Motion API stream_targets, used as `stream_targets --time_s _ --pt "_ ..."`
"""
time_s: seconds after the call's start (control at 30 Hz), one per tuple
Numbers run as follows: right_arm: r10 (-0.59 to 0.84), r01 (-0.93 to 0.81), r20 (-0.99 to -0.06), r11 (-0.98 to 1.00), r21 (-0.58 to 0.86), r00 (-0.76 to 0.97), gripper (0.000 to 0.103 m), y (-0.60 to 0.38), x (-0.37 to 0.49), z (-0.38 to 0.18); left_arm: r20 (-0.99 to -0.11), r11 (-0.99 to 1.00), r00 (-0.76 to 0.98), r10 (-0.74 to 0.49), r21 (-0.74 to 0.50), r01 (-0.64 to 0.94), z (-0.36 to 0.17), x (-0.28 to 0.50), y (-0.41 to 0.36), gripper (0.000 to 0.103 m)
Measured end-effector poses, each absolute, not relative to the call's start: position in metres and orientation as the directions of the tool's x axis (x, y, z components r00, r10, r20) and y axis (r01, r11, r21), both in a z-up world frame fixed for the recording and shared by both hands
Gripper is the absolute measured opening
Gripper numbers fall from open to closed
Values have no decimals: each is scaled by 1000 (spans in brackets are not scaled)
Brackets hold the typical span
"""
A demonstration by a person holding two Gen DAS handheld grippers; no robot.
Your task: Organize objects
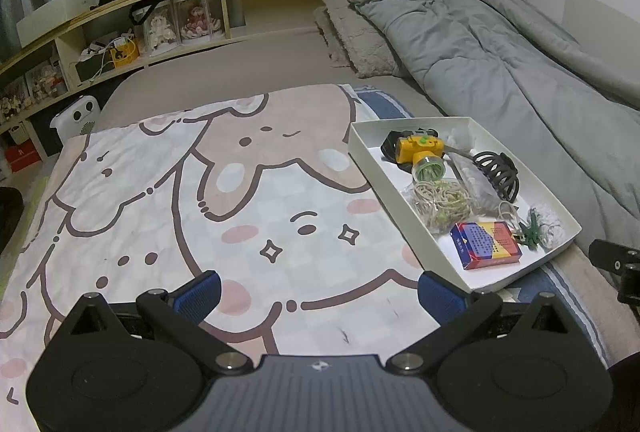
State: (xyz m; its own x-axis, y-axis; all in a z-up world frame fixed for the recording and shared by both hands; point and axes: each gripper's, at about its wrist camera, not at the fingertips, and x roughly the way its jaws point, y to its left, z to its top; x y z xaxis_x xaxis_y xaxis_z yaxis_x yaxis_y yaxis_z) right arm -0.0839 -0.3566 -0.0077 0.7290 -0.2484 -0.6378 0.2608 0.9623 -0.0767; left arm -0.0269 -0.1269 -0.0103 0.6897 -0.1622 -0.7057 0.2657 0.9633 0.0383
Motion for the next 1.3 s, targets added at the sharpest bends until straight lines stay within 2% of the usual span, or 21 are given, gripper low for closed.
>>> stream_targets --time_s 1.3 --pt "-239 258 -649 964 -68 722 103 -357 -83 -9 -708 964 686 -170 26 266 -8 -28 -124 103"
